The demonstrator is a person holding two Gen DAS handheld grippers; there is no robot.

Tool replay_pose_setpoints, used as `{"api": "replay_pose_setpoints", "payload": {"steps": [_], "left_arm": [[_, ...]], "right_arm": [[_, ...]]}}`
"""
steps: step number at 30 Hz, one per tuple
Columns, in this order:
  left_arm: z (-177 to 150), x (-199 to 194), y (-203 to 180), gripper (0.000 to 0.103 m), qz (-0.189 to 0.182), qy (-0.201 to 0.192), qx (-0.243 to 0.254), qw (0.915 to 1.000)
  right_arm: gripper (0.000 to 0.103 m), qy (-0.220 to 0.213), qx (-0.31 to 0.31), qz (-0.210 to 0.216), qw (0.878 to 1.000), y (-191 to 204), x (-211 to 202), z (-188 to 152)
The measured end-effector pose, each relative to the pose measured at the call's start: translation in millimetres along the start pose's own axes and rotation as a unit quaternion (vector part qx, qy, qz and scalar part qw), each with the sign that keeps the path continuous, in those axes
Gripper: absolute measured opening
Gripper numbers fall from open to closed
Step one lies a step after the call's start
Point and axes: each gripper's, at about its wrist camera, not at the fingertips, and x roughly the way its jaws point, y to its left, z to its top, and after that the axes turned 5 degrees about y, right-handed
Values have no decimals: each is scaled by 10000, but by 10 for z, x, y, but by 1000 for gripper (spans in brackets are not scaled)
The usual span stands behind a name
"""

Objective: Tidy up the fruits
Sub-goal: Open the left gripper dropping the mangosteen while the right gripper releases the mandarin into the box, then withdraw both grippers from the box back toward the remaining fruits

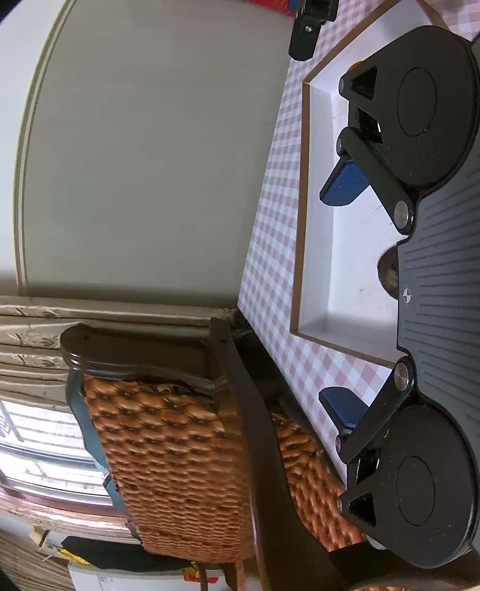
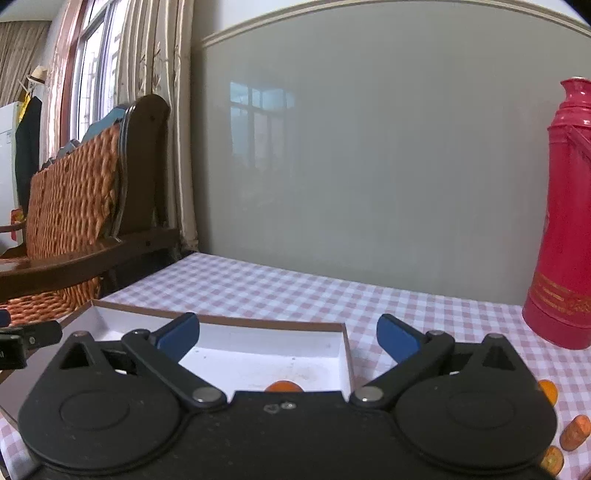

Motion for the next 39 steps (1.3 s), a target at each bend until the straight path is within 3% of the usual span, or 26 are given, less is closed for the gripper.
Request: {"api": "replay_pose_setpoints", "payload": {"steps": [19,23,25,28,33,39], "left_arm": [[-22,-263,6,103,203,-117,-14,9997],[-28,-434,-45,103,198,-386,90,9990],[-30,-497,-95,103,273,-494,192,9982],[-52,-572,-139,103,173,-406,237,9987],[-146,-775,-258,103,6,-345,417,9985],[-220,-1009,-450,103,-270,-415,593,9970]], "right_arm": [[97,53,-133,53,9999,70,-198,-15],[97,-137,-411,-201,9989,122,-363,-25],[97,-221,-778,-622,9948,197,-421,-63],[97,-285,-1202,-934,9879,265,-517,-142],[97,-146,-1012,-684,9924,191,-736,-195],[97,-77,-1028,-827,9912,122,-1010,-223]]}}
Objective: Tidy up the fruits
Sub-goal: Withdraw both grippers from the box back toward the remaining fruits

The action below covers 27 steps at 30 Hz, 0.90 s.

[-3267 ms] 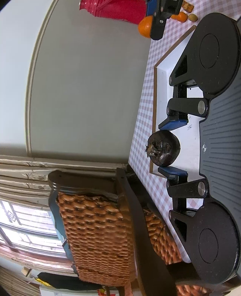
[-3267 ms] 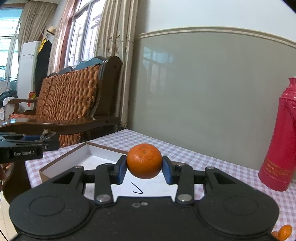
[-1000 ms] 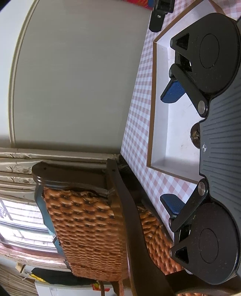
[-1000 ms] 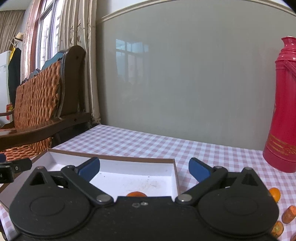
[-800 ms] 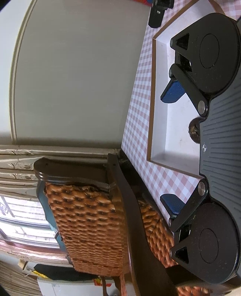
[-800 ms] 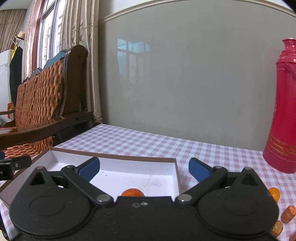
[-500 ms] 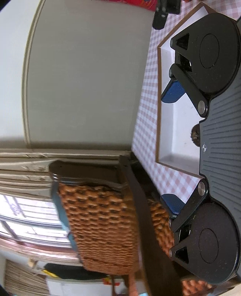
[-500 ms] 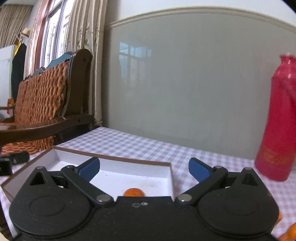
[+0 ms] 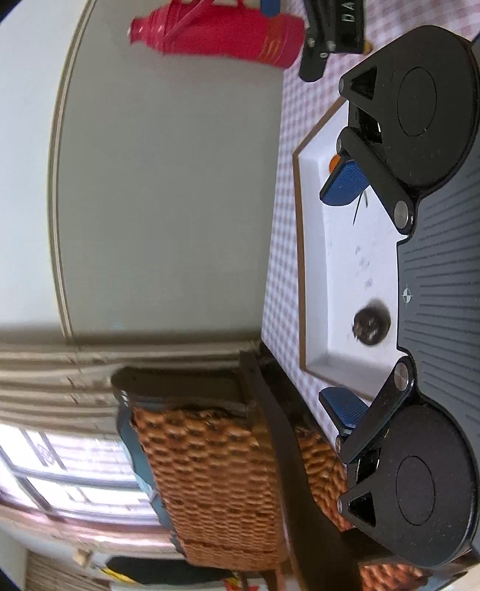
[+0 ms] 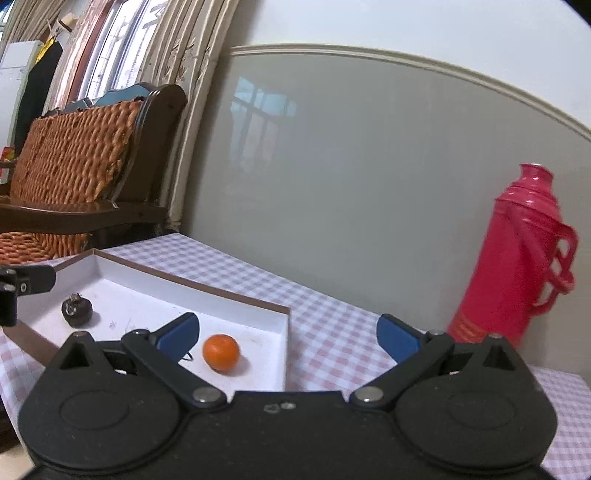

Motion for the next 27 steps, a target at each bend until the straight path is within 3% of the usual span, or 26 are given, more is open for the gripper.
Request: {"api": "replay_pose_setpoints", "payload": {"steps": [4,17,27], "left_arm": [[-29,-126,-185,103,-175,-39,305,9994],[-80,-304,-496,103,-1065,-285,211,9937],[-120,-371,-855,103,-1456,-351,260,9884]], "right_arm": [[97,142,282,29,9995,-176,-167,-62],[96,26,508,-368,9980,-574,-659,-385],[90,50,645,-552,9964,-829,-835,-537]]}}
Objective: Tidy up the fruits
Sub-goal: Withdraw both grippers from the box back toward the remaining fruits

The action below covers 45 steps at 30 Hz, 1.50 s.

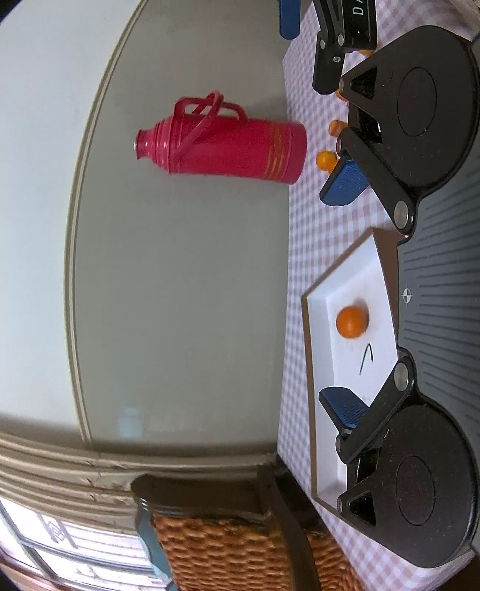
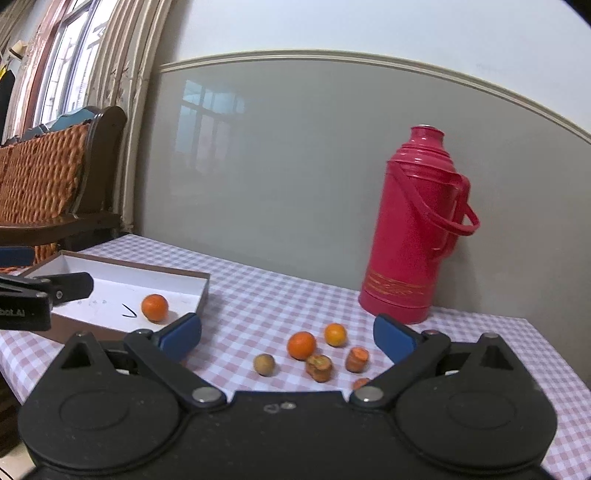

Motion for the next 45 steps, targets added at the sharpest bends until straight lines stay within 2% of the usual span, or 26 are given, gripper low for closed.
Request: {"api": "replay_pose_setpoints", "payload": {"steps": [4,11,16,27,34,37,41,43,45], "left_arm": [[-20,15,-155,103,-89,-47,95,9999],[-46,89,-426,103,-455,60,269,9986],[-75,148,-608,103,-651,162,392,9970],[-118,356,-964,103,-758,370,744,9937],[-156,542,-1102,103,-824,502,844,9917],[-171,617,-1137,96,-851,607,818,9912],[-217,746,-1195,96,-834,804,859,9895],[-232,799,-1216,95,-806,866,880,9891],[-243,865,-1223,92,-839,981,813,9883]], "right_arm": [[88,56,14,-102,9999,-108,-60,-65],[87,106,104,-320,9994,-321,-144,-185],[78,219,118,-478,9985,-462,-167,-279],[71,498,249,-761,9955,-740,-123,-469],[66,748,454,-923,9919,-906,81,-655],[64,803,573,-987,9902,-963,177,-723],[63,822,725,-1035,9886,-1020,298,-752],[55,900,801,-993,9877,-1030,362,-730],[54,845,783,-1037,9879,-1023,391,-712]]}}
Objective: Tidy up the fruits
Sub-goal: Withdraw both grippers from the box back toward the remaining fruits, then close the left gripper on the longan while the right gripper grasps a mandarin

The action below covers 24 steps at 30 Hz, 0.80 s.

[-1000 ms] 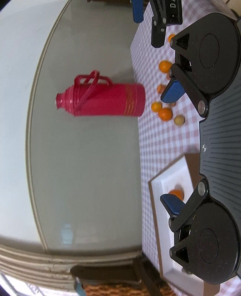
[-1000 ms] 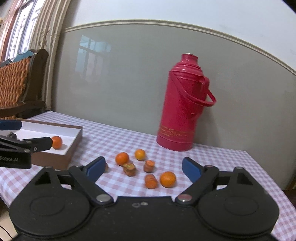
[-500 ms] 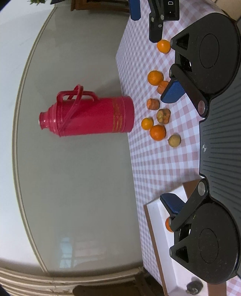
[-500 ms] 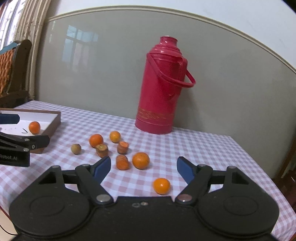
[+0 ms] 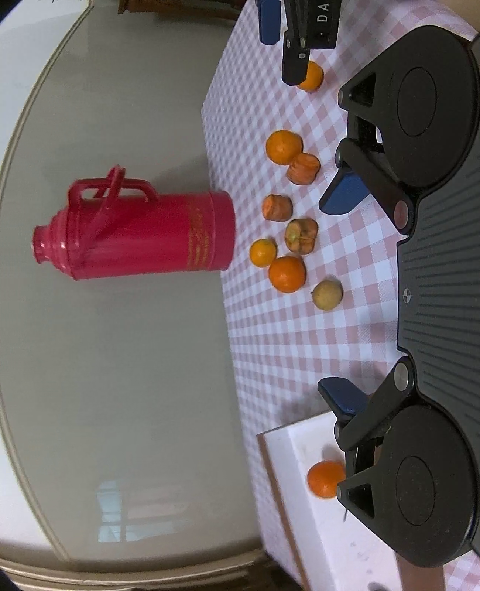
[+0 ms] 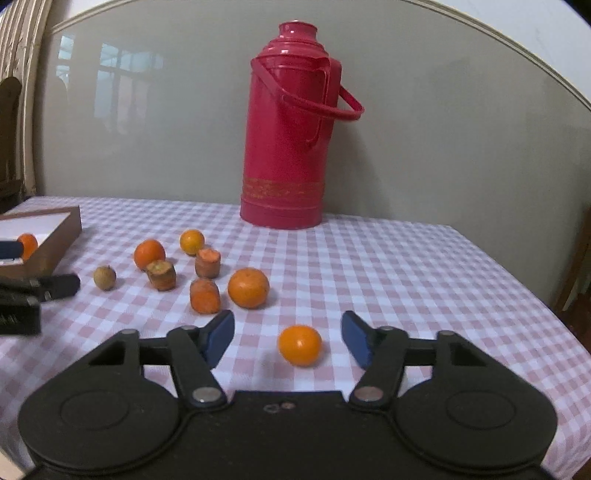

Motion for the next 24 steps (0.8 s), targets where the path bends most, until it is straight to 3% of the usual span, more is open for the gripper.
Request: {"api": "replay_pose_setpoints", "payload": {"steps": [3,4,13,17,24], "left_arm": [[-2,85,-10,84,-38,126,-50,9999],[-1,117,-15,83,-32,176,-38,9998],[30,381,-13,77,-108,467,-195,9987],[53,449,-33,67,-118,548,-188,9982],[177,632,-43,66,-80,647,-121,9978]], "right_arm": [[53,202,165,-30,9997,-21,111,-18],[49,230,188,-46,9995,-25,134,-11],[44,340,261,-89,9990,-61,247,-15],[42,359,287,-94,9989,-80,264,-14],[39,414,307,-63,9986,-64,306,12]]}}
